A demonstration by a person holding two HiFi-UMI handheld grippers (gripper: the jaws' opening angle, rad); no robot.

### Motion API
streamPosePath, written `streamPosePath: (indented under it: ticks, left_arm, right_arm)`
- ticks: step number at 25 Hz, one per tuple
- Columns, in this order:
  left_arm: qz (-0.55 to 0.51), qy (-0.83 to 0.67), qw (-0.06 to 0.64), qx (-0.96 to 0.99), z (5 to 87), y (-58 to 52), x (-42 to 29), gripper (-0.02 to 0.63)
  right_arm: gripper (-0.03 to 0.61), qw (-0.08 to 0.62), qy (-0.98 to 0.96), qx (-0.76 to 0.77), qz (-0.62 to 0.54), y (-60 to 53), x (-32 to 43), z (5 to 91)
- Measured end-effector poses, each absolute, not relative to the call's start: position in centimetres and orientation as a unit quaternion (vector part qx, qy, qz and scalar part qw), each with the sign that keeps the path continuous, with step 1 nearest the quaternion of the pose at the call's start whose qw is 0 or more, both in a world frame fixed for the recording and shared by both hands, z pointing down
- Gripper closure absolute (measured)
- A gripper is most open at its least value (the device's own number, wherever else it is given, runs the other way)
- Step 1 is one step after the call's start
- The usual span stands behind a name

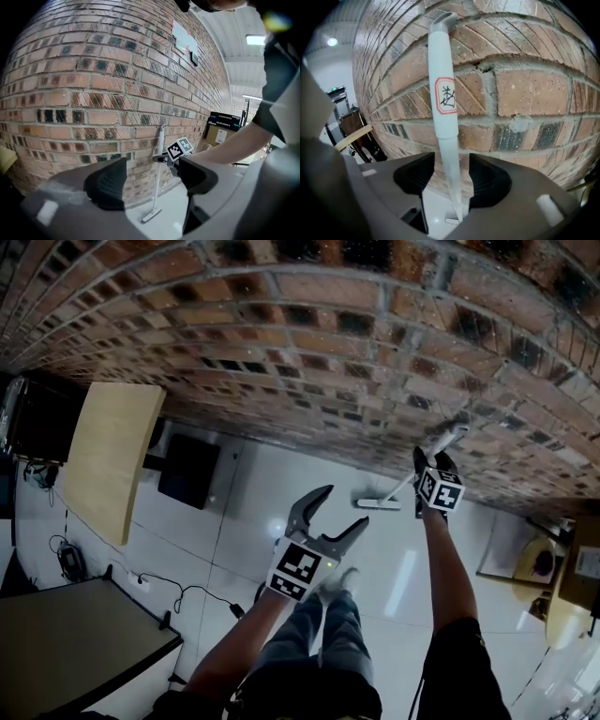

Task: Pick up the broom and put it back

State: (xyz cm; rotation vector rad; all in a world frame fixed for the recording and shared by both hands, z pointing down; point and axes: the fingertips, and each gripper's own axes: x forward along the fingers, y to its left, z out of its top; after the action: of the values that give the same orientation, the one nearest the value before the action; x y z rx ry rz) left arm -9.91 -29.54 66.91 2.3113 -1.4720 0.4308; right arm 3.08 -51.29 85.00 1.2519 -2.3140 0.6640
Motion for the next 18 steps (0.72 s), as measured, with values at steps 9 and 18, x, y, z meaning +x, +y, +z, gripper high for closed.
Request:
streamPosePath:
  ticks: [9, 18]
  left_arm:
    - [0.141, -0.531, 0.185, 0.815, 66.3, -29.1, -10.6, 0.268]
    - [0.123, -0.528, 0.174, 0.822, 65.9, -27.7, -10.5, 0.268]
  right_arm:
    - [0.508, 0.228, -0.837, 0.444, 0.223, -50.3, 3.0, 83.8]
    - [0.503, 0.269, -0.846, 0.410, 0.208, -42.9, 3.2, 83.0]
